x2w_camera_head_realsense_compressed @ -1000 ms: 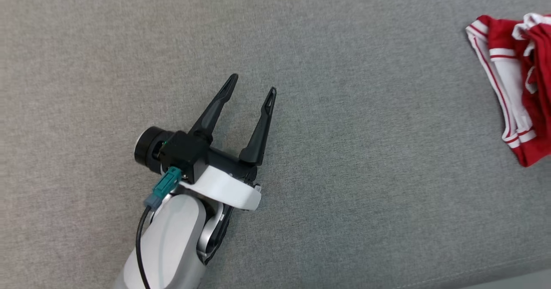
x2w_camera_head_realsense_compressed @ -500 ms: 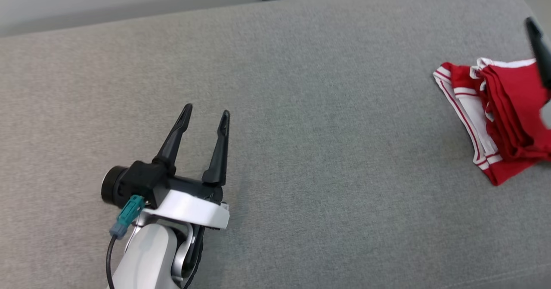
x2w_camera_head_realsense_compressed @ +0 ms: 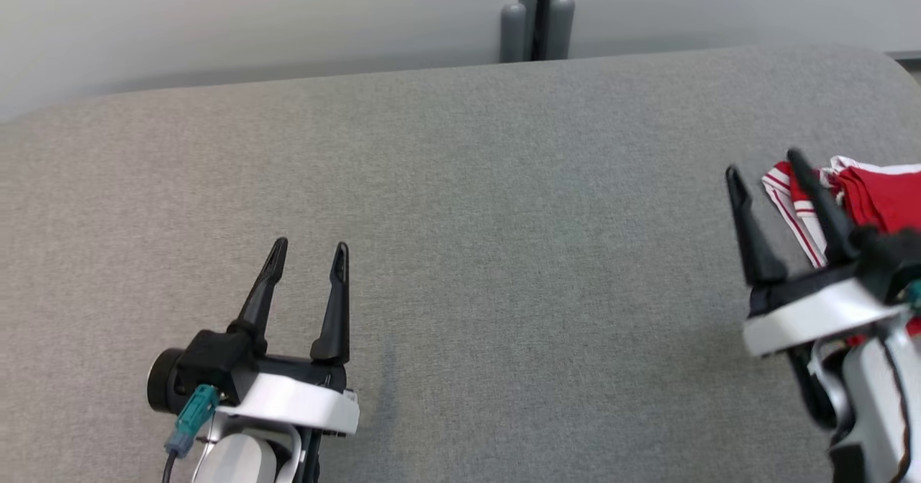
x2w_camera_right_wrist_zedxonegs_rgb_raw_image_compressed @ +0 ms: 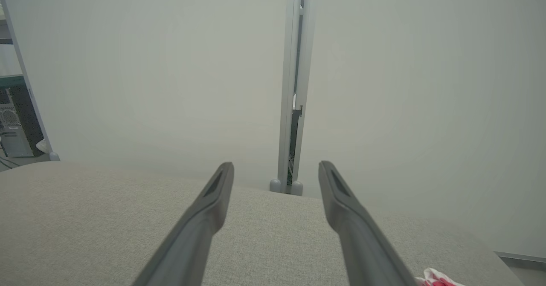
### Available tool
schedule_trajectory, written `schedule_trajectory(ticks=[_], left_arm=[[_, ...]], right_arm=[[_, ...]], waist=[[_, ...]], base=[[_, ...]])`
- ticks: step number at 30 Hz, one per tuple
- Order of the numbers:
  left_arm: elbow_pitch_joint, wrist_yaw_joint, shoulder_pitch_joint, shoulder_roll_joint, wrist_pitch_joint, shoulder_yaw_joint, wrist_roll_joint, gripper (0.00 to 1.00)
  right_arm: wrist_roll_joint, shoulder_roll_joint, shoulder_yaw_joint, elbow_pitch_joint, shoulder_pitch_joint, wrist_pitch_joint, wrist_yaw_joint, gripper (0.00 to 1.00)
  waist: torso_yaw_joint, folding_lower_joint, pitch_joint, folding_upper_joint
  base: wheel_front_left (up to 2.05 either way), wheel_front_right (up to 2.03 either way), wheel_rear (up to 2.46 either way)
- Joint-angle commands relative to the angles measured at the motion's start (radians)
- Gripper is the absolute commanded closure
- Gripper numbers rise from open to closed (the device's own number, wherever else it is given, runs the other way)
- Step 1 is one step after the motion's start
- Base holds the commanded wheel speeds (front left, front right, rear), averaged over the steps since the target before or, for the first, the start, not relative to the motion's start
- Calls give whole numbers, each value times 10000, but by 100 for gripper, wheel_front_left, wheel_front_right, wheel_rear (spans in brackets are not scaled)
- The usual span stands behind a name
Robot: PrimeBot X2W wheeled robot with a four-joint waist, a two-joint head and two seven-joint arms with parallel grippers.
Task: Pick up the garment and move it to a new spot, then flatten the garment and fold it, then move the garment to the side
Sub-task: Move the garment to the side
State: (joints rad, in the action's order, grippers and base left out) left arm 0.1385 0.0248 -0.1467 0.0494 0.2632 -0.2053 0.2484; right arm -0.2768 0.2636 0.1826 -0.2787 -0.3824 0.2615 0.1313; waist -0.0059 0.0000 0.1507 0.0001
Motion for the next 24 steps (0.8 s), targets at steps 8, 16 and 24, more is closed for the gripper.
schedule_trajectory(ticks=[8, 16, 24], left_arm=[[-505, 145, 610, 36, 9, 49, -537, 0], [-427, 413, 711, 36, 11, 114, -647, 0], [-135, 208, 807, 36, 11, 187, -149, 0]], right_arm=[[1529, -1408, -658, 599, 1722, 49, -10, 0], [1919, -1776, -685, 649, 2014, 50, -10, 0], [1861, -1875, -705, 697, 2075, 50, -10, 0]], waist=[[335, 0, -383, -1], [374, 0, -380, -1], [337, 0, -422, -1]], base=[[0, 0, 0], [0, 0, 0], [0, 0, 0]])
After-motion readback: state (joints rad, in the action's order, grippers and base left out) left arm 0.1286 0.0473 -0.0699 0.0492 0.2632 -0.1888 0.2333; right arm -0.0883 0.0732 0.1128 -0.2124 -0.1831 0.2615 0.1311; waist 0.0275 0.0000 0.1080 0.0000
